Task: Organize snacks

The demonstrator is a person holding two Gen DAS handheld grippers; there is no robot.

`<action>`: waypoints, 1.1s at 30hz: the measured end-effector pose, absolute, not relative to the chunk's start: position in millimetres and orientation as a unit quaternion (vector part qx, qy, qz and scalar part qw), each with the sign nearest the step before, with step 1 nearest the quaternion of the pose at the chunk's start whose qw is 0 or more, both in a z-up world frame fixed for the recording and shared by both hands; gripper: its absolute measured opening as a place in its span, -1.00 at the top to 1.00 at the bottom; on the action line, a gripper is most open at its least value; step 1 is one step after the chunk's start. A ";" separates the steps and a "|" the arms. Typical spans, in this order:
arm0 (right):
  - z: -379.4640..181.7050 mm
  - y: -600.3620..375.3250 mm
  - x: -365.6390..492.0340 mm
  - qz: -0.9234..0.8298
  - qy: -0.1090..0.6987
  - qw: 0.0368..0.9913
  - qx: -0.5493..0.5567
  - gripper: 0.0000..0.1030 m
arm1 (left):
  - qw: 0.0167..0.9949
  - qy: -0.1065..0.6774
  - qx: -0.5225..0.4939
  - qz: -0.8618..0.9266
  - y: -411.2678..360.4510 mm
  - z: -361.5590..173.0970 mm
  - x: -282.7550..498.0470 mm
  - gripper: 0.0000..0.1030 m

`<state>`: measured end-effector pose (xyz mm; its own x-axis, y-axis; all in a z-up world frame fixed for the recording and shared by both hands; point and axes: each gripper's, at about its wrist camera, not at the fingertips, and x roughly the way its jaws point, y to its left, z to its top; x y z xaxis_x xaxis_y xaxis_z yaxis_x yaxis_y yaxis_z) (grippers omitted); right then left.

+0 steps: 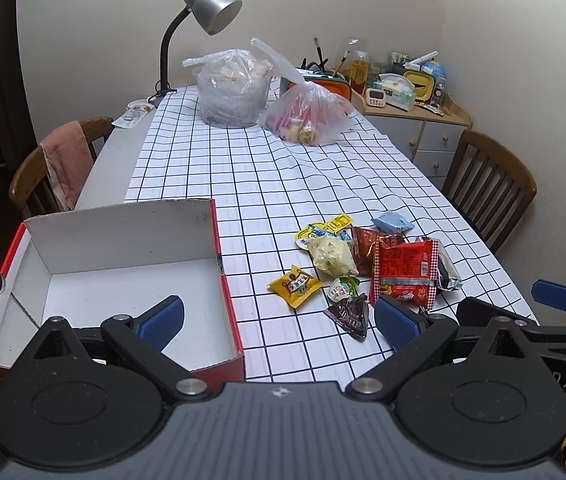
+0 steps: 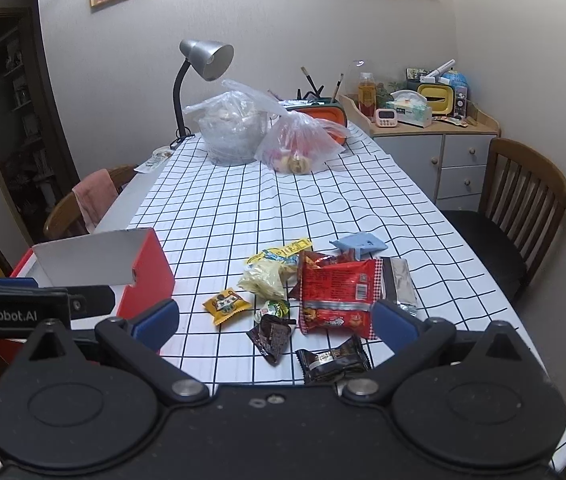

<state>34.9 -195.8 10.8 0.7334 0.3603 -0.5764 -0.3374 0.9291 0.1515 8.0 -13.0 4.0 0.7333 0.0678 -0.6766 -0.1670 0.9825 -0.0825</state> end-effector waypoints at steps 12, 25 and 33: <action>-8.0 -219.3 57.3 0.190 0.329 0.925 0.028 -1.00 | 0.922 0.377 -0.067 0.057 -29.1 -11.6 34.6 -0.98; -55.3 -231.5 94.7 0.231 0.374 0.897 -0.033 -0.92 | 0.908 0.412 -0.068 0.048 -43.8 -44.0 77.7 -0.98; -100.6 -225.7 129.4 0.258 0.425 0.864 -0.076 -0.87 | 0.889 0.454 -0.049 0.032 -59.8 -82.0 112.6 -0.98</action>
